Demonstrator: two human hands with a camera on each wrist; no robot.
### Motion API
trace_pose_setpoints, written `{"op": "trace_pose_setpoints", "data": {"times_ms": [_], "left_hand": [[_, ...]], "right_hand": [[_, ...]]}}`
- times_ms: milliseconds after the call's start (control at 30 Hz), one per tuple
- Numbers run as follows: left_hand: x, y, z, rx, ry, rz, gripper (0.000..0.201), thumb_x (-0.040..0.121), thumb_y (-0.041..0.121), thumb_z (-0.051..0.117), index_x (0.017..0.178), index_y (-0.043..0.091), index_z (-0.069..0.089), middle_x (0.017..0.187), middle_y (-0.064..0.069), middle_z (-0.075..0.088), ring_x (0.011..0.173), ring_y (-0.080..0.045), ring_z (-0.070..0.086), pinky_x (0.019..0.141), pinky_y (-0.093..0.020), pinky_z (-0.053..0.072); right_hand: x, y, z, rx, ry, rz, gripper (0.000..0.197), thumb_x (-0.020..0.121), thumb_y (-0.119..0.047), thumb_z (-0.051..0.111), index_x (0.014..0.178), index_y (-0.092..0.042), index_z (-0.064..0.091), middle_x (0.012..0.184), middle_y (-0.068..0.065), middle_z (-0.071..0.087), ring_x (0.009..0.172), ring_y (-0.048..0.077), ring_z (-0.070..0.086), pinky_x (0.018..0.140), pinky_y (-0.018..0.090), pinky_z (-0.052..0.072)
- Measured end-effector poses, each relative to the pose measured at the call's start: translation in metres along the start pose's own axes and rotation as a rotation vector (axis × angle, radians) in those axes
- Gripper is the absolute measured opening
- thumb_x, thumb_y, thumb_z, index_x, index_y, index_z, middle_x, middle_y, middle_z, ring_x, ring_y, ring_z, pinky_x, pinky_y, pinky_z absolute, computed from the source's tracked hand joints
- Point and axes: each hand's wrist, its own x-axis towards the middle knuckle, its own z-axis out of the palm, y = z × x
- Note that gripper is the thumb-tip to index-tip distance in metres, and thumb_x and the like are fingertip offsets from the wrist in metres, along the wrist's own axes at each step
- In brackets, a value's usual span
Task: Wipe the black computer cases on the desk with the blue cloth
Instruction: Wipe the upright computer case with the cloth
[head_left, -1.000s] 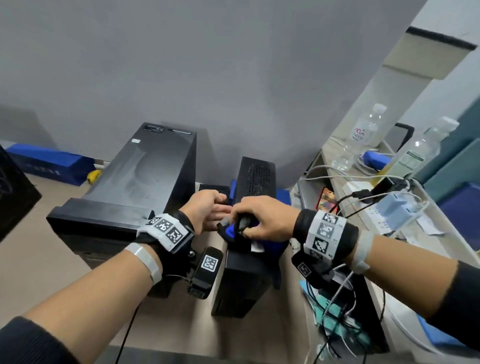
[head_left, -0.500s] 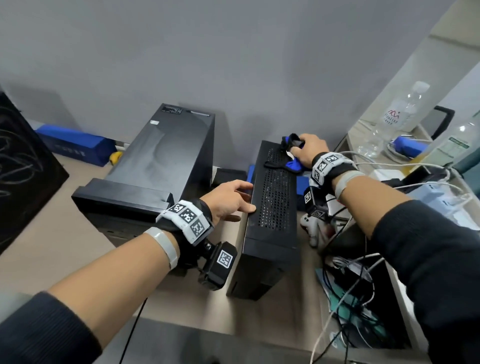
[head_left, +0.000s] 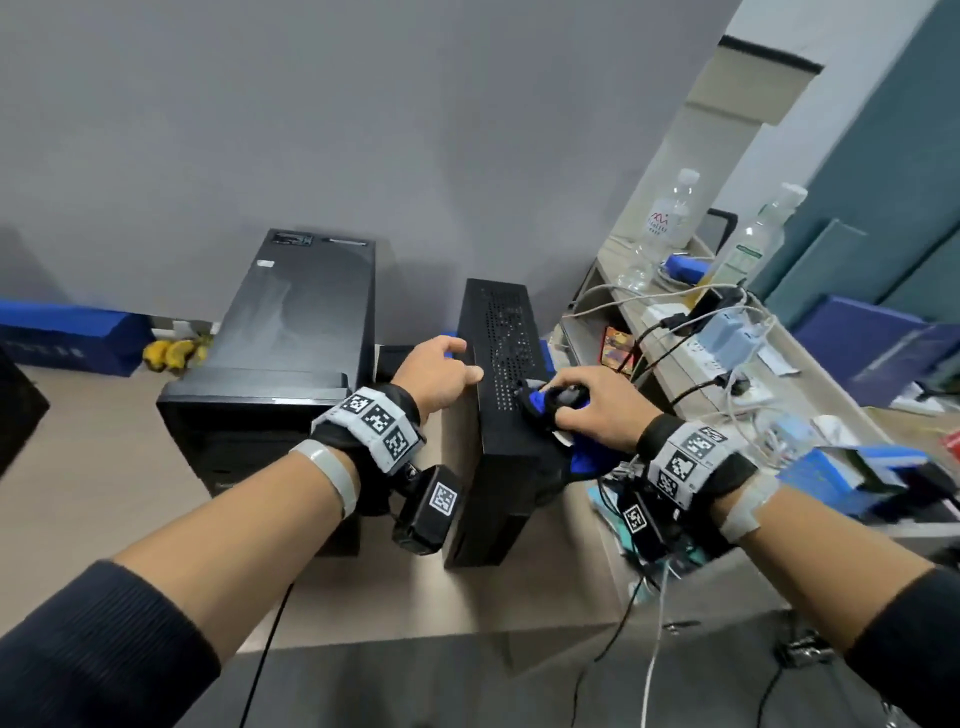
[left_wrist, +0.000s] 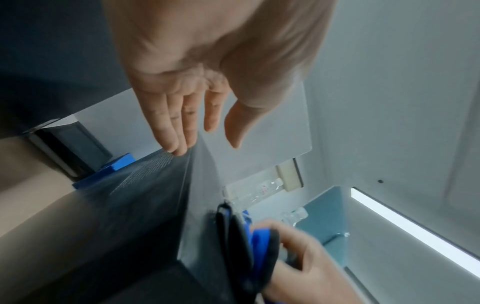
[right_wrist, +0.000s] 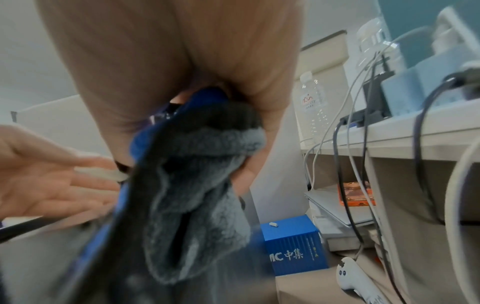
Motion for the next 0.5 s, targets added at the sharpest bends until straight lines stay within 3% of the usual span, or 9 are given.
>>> {"op": "trace_pose_setpoints", "data": {"times_ms": [100, 233, 300, 400, 500], "left_hand": [[-0.025, 0.015, -0.027, -0.047, 0.032, 0.139, 0.035, 0.091, 0.012, 0.066, 0.125, 0.013, 0.061, 0.1, -0.005, 0.067, 0.085, -0.02, 0.065, 0.084, -0.036, 0.056], [-0.045, 0.018, -0.077, 0.038, 0.183, 0.309, 0.021, 0.083, 0.022, 0.067, 0.102, 0.029, 0.072, 0.093, 0.002, 0.073, 0.088, -0.017, 0.072, 0.084, -0.031, 0.056], [-0.051, 0.012, -0.098, 0.112, 0.295, 0.32, 0.016, 0.08, 0.025, 0.067, 0.093, 0.031, 0.072, 0.088, 0.007, 0.073, 0.09, -0.015, 0.07, 0.086, -0.029, 0.054], [-0.059, -0.002, -0.127, 0.248, 0.441, 0.301, 0.014, 0.084, 0.024, 0.065, 0.096, 0.027, 0.072, 0.084, 0.012, 0.07, 0.092, -0.015, 0.067, 0.091, -0.031, 0.052], [-0.065, -0.019, -0.147, 0.327, 0.467, 0.275, 0.016, 0.085, 0.026, 0.064, 0.098, 0.026, 0.073, 0.088, 0.011, 0.071, 0.092, -0.016, 0.067, 0.091, -0.035, 0.054]], "right_hand": [[-0.033, -0.014, 0.003, -0.064, 0.014, 0.027, 0.024, 0.071, -0.017, 0.073, 0.093, -0.027, 0.072, 0.088, -0.007, 0.071, 0.083, 0.012, 0.064, 0.082, 0.029, 0.05], [-0.044, -0.043, 0.016, -0.172, 0.024, -0.006, 0.032, 0.071, -0.032, 0.08, 0.101, -0.028, 0.071, 0.097, -0.004, 0.069, 0.093, 0.017, 0.063, 0.086, 0.034, 0.049], [-0.038, -0.06, 0.031, -0.174, 0.046, -0.041, 0.032, 0.071, -0.035, 0.079, 0.101, -0.03, 0.069, 0.097, -0.003, 0.067, 0.094, 0.019, 0.062, 0.086, 0.036, 0.049], [-0.028, -0.088, 0.053, -0.168, 0.075, -0.045, 0.029, 0.074, -0.034, 0.077, 0.101, -0.032, 0.069, 0.097, -0.004, 0.064, 0.097, 0.019, 0.061, 0.086, 0.034, 0.048], [-0.021, -0.105, 0.063, -0.167, 0.075, 0.004, 0.025, 0.075, -0.033, 0.072, 0.101, -0.034, 0.069, 0.097, -0.004, 0.065, 0.099, 0.019, 0.061, 0.086, 0.035, 0.049]]}}
